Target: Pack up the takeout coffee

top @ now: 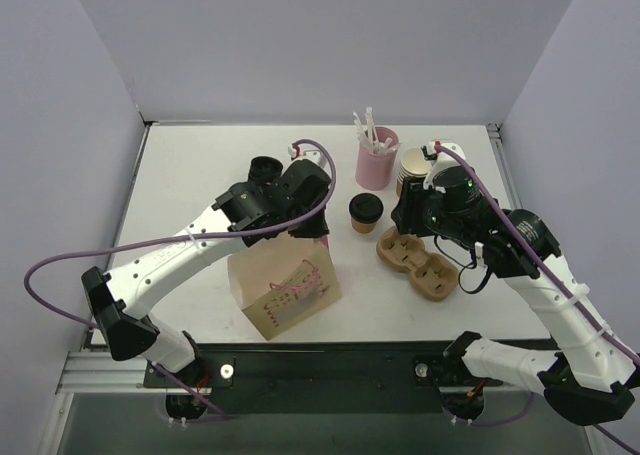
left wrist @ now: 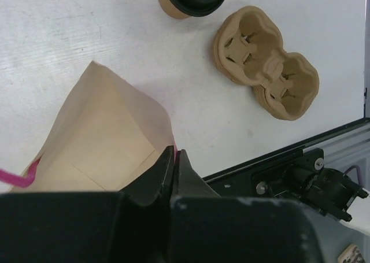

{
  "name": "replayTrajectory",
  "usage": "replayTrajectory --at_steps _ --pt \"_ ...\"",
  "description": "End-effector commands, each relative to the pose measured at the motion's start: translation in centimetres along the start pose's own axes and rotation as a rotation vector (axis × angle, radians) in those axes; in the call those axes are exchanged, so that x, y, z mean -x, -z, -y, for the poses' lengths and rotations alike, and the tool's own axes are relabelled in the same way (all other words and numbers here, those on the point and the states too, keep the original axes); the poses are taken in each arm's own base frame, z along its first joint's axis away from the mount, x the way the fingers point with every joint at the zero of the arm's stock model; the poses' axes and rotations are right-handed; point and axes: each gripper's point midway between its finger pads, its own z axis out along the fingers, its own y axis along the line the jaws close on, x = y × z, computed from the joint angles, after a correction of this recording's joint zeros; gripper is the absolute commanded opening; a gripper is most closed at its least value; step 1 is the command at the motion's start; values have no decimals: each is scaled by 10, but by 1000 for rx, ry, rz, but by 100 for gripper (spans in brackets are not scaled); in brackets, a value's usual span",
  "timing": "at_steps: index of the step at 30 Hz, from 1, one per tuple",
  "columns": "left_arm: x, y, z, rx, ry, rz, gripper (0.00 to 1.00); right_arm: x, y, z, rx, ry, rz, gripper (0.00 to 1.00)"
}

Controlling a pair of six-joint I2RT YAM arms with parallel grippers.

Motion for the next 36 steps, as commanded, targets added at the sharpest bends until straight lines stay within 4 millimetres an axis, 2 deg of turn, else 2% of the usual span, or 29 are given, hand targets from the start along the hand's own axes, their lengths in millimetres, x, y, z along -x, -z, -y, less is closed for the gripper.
replayTrajectory --at_steps 1,2,3,4,5,8,12,16,19,23,26,27,31,36 --pt "16 9 28 -157 -88 61 1 3 -1 8 -47 -24 9 40" --pt "15 10 25 -146 -102 53 6 4 -1 7 -45 -29 9 40" --pt "17 13 23 -137 -103 59 18 4 0 7 -45 -31 8 40" --pt "24 20 25 -138 -104 76 32 4 0 6 -46 -36 7 40" --pt "26 24 17 -99 -106 81 52 4 0 6 -46 -35 7 40" --pt "39 46 11 -73 -86 113 61 2 -1 5 -39 -41 -1 41" --pt "47 80 -10 -22 -2 159 62 -1 -2 4 -36 -36 -12 41" --pt "43 109 -34 4 110 195 62 1 -1 3 -29 -23 -12 41" --pt "33 132 -58 29 184 213 62 4 -1 2 -22 -11 -10 41" --pt "8 161 -99 79 241 201 62 4 -6 -1 -14 3 -26 41" --pt "-12 170 -121 117 278 169 62 3 -11 -5 -5 12 -44 41" --pt "-20 166 -125 135 281 146 62 3 -11 -5 -2 11 -45 41" --pt "-49 155 -128 138 296 37 62 5 -17 -8 -1 14 -52 41" --pt "-69 144 -137 178 313 -18 62 4 -20 -9 -1 20 -55 41"
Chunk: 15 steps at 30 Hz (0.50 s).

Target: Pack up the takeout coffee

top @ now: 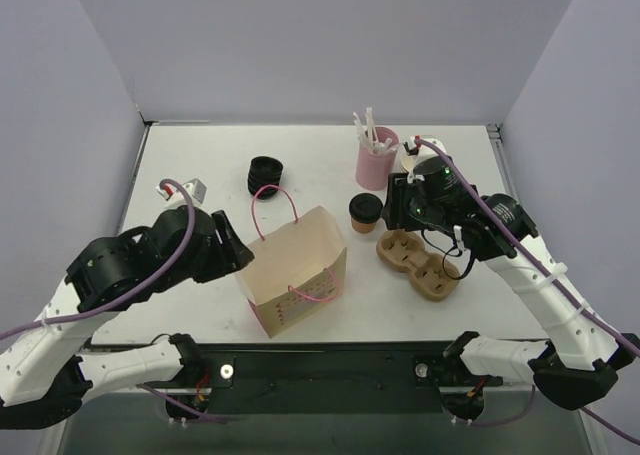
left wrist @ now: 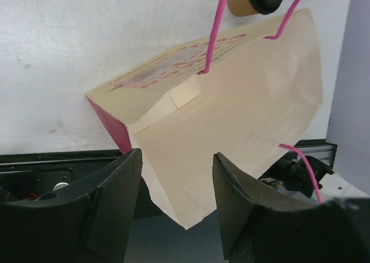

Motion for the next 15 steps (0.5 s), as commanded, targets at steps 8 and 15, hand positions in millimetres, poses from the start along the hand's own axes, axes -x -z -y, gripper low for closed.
replayTrajectory --at_steps 8,15 --pt "-45 -21 -51 260 -54 -172 58 15 2 -3 8 5 32 41" --pt "-17 -3 -31 204 -65 -100 58 14 1 -1 -3 9 28 41"
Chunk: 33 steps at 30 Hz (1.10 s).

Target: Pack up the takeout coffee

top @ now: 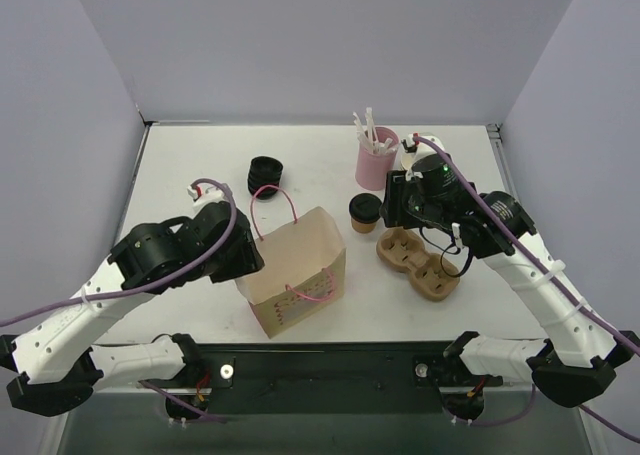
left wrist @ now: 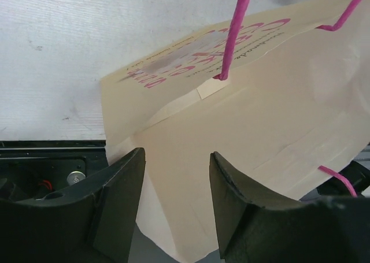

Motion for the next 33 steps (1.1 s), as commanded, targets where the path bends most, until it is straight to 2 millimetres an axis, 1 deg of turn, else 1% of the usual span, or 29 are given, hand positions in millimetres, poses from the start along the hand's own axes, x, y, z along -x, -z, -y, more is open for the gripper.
replayTrajectory --at_steps 1,3,4,5,7,8,10,16,19,22,25,26,30,31,32,33 --pt "16 39 -23 64 5 34 58 10 2 1 -5 6 25 41" --pt "16 43 -23 56 -2 26 58 11 3 0 -2 2 26 41" --pt "11 41 -26 63 7 11 58 10 1 0 -4 3 22 41" --pt "5 43 -28 49 36 -6 58 11 1 -1 0 2 22 41" --pt "-7 37 -40 69 41 -31 58 11 2 -2 5 -1 23 41" --pt "-12 36 -43 69 48 -48 57 11 1 -2 5 1 21 41" --pt "-17 36 -50 68 56 -54 57 11 2 -2 4 2 23 41" --pt "-12 40 -60 59 71 -4 58 10 2 -1 5 4 23 41" --pt "-19 32 -68 90 65 -20 58 10 3 -1 7 1 24 41" --pt "-30 19 -77 143 56 -51 58 11 4 -2 10 0 26 41" --pt "-28 12 -77 163 43 -36 56 12 5 -2 12 -1 31 41" --pt "-24 10 -70 141 28 -18 56 13 6 -2 13 -2 34 41" --pt "-11 -2 -46 105 -35 12 48 10 4 -1 10 3 27 41" --pt "-5 -4 -37 104 -44 18 34 10 5 -1 11 5 27 41" --pt "1 -6 -29 85 -68 35 25 10 5 -1 8 6 26 41" --pt "5 -7 -24 86 -79 46 18 10 5 1 4 8 31 41"
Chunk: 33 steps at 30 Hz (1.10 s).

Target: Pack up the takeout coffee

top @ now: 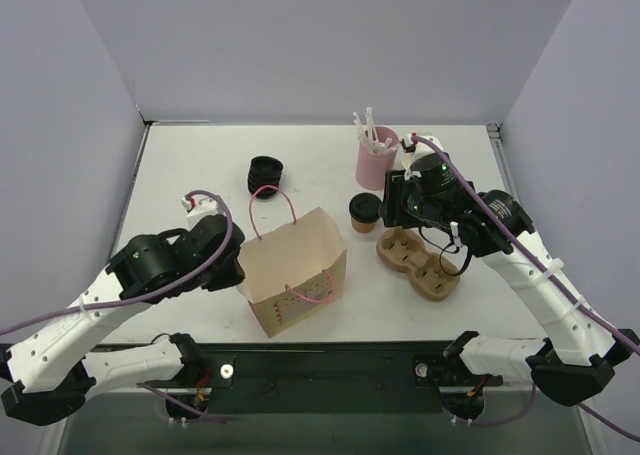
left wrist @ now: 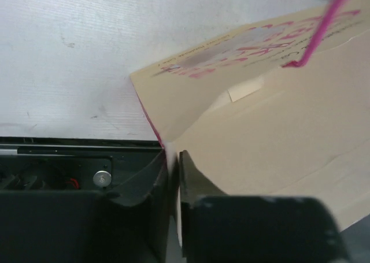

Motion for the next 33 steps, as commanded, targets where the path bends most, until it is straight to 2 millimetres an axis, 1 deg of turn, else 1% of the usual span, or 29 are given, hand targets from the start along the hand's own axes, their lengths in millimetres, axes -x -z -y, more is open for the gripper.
replayTrajectory --at_steps 1,2,3,4,5,7,8,9,10,11,12,14,16,18,19,20,22,23,26,28,30,31,33 --pt "23 0 16 28 -72 48 12 9 7 2 0 8 34 41" --pt "30 -2 23 15 -95 68 3 9 6 3 -5 11 34 41" --pt "35 -5 26 17 -108 84 0 8 7 4 -6 17 33 41" --pt "38 -11 30 28 -126 83 0 7 6 4 -4 18 29 41" --pt "47 -12 38 5 -158 103 0 6 6 4 -3 20 25 41" --pt "56 -21 42 19 -184 117 0 5 6 4 -3 25 20 41" --pt "61 -23 43 17 -207 129 0 4 5 6 -11 25 17 41" --pt "68 -27 40 28 -203 139 0 3 5 7 -18 25 14 41" --pt "70 -30 39 26 -203 127 0 2 4 9 -26 19 14 41" --pt "77 -33 44 -1 -229 142 0 0 2 13 -41 15 6 41" --pt "85 -38 39 -5 -219 146 0 -3 1 13 -45 17 -4 41" --pt "94 -39 45 -53 -247 159 0 -5 -1 16 -58 4 -13 41" --pt "104 -42 43 -72 -260 152 0 -7 -4 17 -66 -3 -22 41" --pt "108 -45 42 -67 -273 142 8 -7 -6 21 -90 -33 -28 41" --pt "110 -46 42 -63 -295 137 23 -8 -8 22 -100 -42 -35 41" --pt "108 -47 40 -49 -306 126 31 -8 -8 23 -109 -63 -36 40" --pt "109 -47 36 -39 -321 128 42 -13 -14 26 -135 -73 -54 40" --pt "110 -46 34 -31 -322 127 46 -13 -17 27 -144 -83 -57 40" --pt "111 -45 26 -15 -327 131 50 -17 -23 30 -167 -93 -75 40" --pt "113 -43 25 -13 -336 139 50 -19 -27 32 -187 -105 -82 40" --pt "116 -41 20 11 -331 148 51 -23 -31 34 -208 -122 -92 40" --pt "116 -43 18 27 -333 140 51 -26 -32 36 -218 -149 -96 40" --pt "119 -45 18 34 -336 143 51 -36 -38 41 -243 -163 -121 40"
